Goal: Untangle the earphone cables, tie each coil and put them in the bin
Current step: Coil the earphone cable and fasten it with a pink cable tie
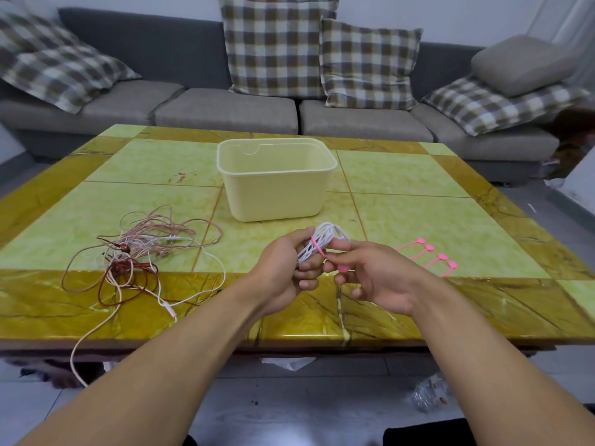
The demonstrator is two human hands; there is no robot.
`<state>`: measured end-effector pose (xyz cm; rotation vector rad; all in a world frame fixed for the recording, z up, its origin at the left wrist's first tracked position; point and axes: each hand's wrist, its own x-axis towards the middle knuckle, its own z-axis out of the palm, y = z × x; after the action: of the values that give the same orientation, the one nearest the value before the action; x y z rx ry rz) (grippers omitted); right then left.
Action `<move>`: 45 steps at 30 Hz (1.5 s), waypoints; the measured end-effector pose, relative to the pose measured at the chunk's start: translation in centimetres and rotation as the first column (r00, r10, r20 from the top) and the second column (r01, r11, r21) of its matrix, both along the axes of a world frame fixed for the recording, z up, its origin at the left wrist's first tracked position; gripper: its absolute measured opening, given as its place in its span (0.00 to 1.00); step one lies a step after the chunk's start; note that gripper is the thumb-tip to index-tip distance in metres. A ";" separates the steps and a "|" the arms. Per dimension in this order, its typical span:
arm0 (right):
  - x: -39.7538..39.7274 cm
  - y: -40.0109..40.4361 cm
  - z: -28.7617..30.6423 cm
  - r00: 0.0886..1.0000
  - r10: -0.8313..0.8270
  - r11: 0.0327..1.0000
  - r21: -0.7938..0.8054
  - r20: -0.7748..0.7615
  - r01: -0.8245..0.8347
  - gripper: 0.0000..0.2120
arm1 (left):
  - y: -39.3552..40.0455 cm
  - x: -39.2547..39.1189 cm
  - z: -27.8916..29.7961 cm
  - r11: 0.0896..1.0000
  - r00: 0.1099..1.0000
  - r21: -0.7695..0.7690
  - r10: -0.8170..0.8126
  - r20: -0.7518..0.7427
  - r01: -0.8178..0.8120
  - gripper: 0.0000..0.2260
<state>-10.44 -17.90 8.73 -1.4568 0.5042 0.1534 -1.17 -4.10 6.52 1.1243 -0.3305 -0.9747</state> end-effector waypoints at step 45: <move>-0.5 -2.6 -1.0 0.969 0.139 0.953 -0.292 0.205 -0.075 0.10 | 2.2 0.1 -0.2 0.955 0.933 0.244 -0.235 0.271 0.170 0.05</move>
<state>-10.96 -20.47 7.73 -1.7590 0.2688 0.0020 -1.03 -1.93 6.36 1.4649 -0.6063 -1.0414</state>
